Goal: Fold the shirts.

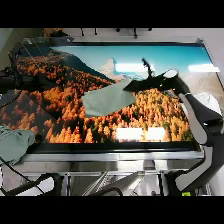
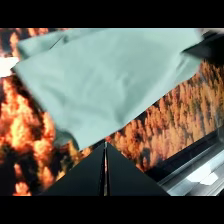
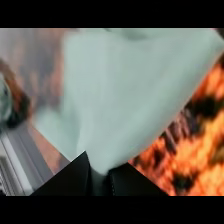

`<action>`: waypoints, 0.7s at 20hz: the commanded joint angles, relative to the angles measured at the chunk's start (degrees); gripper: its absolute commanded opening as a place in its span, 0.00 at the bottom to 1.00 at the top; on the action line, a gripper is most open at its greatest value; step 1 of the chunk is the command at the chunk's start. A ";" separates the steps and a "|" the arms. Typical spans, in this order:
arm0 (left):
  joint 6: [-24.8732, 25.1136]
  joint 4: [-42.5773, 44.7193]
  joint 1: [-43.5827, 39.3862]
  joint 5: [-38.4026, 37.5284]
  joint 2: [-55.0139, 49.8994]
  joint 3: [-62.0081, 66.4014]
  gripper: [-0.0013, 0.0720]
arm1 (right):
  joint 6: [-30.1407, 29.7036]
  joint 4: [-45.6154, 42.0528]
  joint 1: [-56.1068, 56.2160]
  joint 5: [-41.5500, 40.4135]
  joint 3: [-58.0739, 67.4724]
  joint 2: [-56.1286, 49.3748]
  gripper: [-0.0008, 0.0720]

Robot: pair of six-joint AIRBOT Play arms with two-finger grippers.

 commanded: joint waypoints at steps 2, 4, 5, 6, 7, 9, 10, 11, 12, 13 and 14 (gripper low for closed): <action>-0.02 0.09 0.04 -0.04 0.02 -0.02 0.03 | 6.14 1.60 -10.12 -1.01 7.19 8.90 0.04; -0.02 0.09 0.04 -0.09 0.02 -0.02 0.03 | 8.85 1.27 -16.65 -2.56 7.23 11.74 0.04; -0.02 0.09 0.04 -0.17 0.02 -0.02 0.03 | 10.14 0.74 -19.71 -3.15 7.23 12.70 0.04; -0.02 0.09 0.04 -0.44 0.02 -0.02 0.03 | 12.20 0.02 -23.15 -4.39 7.23 13.46 0.04; 0.00 0.09 0.04 -0.57 0.02 -0.02 0.03 | 14.40 -0.50 -26.36 -5.99 7.23 13.86 0.04; 0.00 0.11 0.04 -0.83 0.02 -0.02 0.03 | 19.06 -1.68 -32.61 -8.66 7.21 13.94 0.04; 0.02 0.22 0.04 -1.33 0.02 -0.02 0.03 | 20.76 -2.23 -35.26 -8.96 7.21 13.94 0.04; 0.02 0.57 0.04 -1.81 0.02 -0.02 0.03 | 21.99 -2.47 -37.77 -8.94 7.21 13.94 0.04; 0.04 0.55 0.04 -2.10 -0.02 -0.02 0.03 | 22.95 -2.49 -39.82 -8.83 7.21 14.03 0.04; 0.04 0.55 0.04 -2.16 -0.02 -0.02 0.03 | 24.39 -2.49 -41.55 -8.41 7.21 14.23 0.04; 0.04 0.55 0.04 -2.16 -0.02 -0.02 0.03 | 26.29 -2.49 -43.17 -7.82 7.21 14.58 0.04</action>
